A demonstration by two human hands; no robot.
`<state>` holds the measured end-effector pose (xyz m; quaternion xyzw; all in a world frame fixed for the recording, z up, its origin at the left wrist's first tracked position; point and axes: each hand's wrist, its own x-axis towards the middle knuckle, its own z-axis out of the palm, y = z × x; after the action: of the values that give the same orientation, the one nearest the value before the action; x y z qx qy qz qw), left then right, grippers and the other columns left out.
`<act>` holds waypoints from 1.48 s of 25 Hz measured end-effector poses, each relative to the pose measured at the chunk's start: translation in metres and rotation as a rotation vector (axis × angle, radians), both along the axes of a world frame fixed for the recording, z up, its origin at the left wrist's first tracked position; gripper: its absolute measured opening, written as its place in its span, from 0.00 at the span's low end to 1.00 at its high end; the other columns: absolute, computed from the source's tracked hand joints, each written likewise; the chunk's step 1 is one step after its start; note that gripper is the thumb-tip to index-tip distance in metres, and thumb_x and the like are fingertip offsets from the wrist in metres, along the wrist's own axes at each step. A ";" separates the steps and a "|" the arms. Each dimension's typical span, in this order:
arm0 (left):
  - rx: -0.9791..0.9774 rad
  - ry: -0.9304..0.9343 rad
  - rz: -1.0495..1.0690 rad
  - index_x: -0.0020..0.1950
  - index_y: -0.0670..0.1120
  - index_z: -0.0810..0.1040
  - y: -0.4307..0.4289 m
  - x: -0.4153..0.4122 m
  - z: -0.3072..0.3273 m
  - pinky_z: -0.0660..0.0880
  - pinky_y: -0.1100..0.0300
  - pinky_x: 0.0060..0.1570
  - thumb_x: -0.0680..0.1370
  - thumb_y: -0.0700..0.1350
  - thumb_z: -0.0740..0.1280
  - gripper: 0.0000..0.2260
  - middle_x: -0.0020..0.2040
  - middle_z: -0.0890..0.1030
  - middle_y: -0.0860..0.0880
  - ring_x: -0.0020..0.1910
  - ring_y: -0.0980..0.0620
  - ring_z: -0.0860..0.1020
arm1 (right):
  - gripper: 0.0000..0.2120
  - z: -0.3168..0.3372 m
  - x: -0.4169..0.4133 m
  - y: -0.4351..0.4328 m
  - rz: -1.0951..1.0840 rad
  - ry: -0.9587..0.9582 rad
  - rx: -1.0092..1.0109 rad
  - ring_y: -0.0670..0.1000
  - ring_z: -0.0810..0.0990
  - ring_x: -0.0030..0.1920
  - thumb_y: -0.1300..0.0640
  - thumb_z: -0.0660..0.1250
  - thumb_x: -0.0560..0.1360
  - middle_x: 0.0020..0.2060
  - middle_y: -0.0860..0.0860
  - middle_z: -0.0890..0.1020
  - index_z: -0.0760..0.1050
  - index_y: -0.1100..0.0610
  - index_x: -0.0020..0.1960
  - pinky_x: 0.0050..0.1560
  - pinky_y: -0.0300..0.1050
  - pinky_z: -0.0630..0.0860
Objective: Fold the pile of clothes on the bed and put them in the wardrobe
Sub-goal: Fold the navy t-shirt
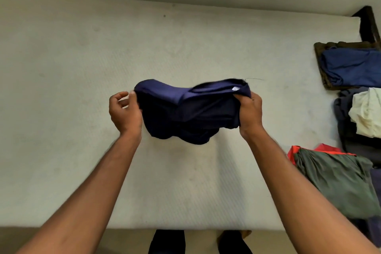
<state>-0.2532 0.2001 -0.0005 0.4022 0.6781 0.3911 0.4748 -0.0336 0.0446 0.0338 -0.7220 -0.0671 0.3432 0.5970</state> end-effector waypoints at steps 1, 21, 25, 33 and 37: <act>-0.042 -0.048 0.023 0.53 0.49 0.75 0.004 0.003 -0.002 0.80 0.60 0.40 0.81 0.48 0.66 0.04 0.41 0.82 0.51 0.40 0.52 0.83 | 0.05 0.000 0.003 0.007 0.037 -0.012 -0.023 0.49 0.79 0.41 0.57 0.71 0.75 0.38 0.51 0.81 0.79 0.56 0.41 0.40 0.44 0.77; 0.047 0.168 -0.529 0.47 0.45 0.74 0.064 0.017 -0.055 0.70 0.60 0.43 0.84 0.48 0.61 0.09 0.38 0.74 0.55 0.37 0.59 0.71 | 0.18 -0.073 0.061 0.032 0.261 -0.399 -0.524 0.48 0.71 0.33 0.50 0.70 0.77 0.31 0.50 0.73 0.74 0.64 0.39 0.37 0.46 0.68; 0.007 0.203 -0.670 0.46 0.46 0.71 0.050 0.030 -0.055 0.69 0.57 0.44 0.85 0.51 0.59 0.12 0.39 0.74 0.53 0.37 0.57 0.71 | 0.14 -0.081 0.057 0.041 0.130 -0.360 -0.483 0.48 0.73 0.34 0.53 0.70 0.76 0.32 0.49 0.75 0.76 0.63 0.40 0.38 0.45 0.70; -0.049 0.751 -1.456 0.37 0.52 0.75 -0.027 -0.056 -0.064 0.69 0.56 0.36 0.80 0.57 0.65 0.14 0.33 0.77 0.52 0.33 0.53 0.76 | 0.21 -0.096 0.011 -0.055 0.163 -0.462 -0.594 0.46 0.68 0.27 0.49 0.70 0.78 0.24 0.48 0.70 0.69 0.55 0.31 0.32 0.43 0.65; -0.293 0.557 -1.386 0.38 0.43 0.77 -0.077 -0.076 -0.046 0.70 0.55 0.38 0.80 0.50 0.68 0.14 0.33 0.80 0.46 0.33 0.49 0.77 | 0.22 -0.083 -0.010 -0.112 0.109 -0.424 -0.624 0.46 0.68 0.27 0.48 0.71 0.78 0.22 0.46 0.70 0.68 0.53 0.29 0.30 0.43 0.64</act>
<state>-0.3296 0.1227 -0.0460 0.7527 0.4101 -0.2064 0.4718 -0.0431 -0.0675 -0.0494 -0.9196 -0.1195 0.2211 0.3020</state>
